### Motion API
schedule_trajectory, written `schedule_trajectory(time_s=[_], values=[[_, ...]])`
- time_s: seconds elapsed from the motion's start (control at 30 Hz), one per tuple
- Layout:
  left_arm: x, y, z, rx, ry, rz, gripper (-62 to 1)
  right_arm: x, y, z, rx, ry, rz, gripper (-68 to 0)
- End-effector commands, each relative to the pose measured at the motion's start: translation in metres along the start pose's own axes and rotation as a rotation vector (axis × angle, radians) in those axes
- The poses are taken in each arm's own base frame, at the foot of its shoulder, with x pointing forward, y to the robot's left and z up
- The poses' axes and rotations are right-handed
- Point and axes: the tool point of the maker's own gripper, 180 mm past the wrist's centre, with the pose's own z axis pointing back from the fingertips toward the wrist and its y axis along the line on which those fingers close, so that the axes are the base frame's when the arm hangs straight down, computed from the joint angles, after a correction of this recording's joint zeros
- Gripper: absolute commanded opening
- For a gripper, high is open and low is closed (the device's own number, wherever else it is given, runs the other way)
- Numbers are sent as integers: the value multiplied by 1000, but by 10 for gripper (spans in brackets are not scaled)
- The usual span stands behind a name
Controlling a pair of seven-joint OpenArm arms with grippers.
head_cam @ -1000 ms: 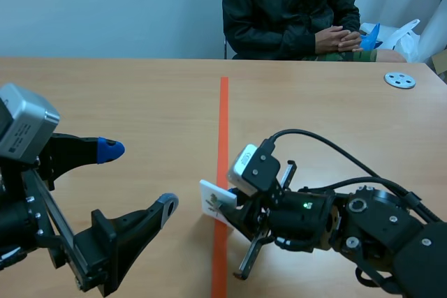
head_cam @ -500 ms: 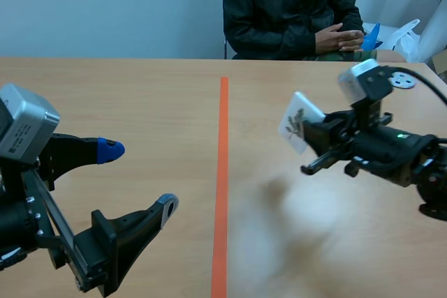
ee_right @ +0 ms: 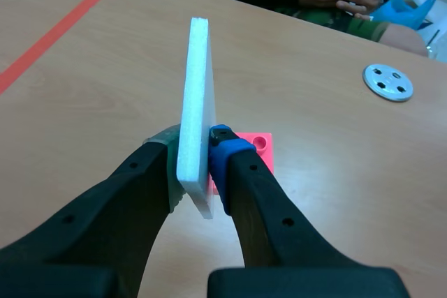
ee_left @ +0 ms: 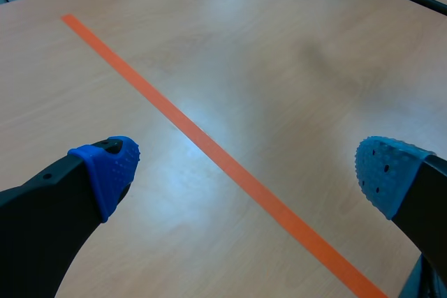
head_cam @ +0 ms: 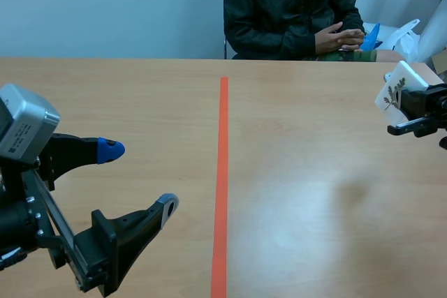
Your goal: Sort the leaf by its shape. The table is split by an orange tape line. A compound leaf with several leaflets goes to the left side, a simple leaf with one blade goes to the right side. Return to the home posture when a red brick is placed on the table.
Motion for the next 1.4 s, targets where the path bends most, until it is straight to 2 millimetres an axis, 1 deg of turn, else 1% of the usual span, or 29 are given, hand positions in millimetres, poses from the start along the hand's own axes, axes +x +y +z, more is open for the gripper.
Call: schedule_trajectory(time_s=[0.0,0.1,0.23,0.33,0.4,0.53,0.7,0.93,1.13,1.23,1.3,1.37], values=[[6,2,0,7,-25,5,14,8,-13,-5,-29,-34,-35,-662],[6,2,0,7,-25,5,14,2,-30,-10,-85,-32,-103,-662],[6,2,0,7,-25,5,14,-9,-55,-17,-166,-8,-152,-662],[6,2,0,7,-25,5,14,-16,-68,-23,-213,3,-187,-662],[6,2,0,7,-25,5,14,-23,-73,-26,-235,16,-218,-662],[6,2,0,7,-25,5,14,-39,-72,-32,-250,51,-271,-662],[6,2,0,7,-25,5,14,-64,-58,-32,-231,127,-296,-662],[5,2,0,10,-24,5,14,-80,-52,-25,-227,169,-298,-662],[6,2,0,10,-25,5,14,-90,-50,-18,-235,181,-297,-659],[6,2,0,10,-25,5,14,-90,-50,-18,-235,182,-293,-645],[6,2,0,10,-25,5,14,-90,-50,-18,-235,180,-289,-618],[6,2,0,10,-25,5,14,-89,-50,-18,-235,175,-289,-575]])
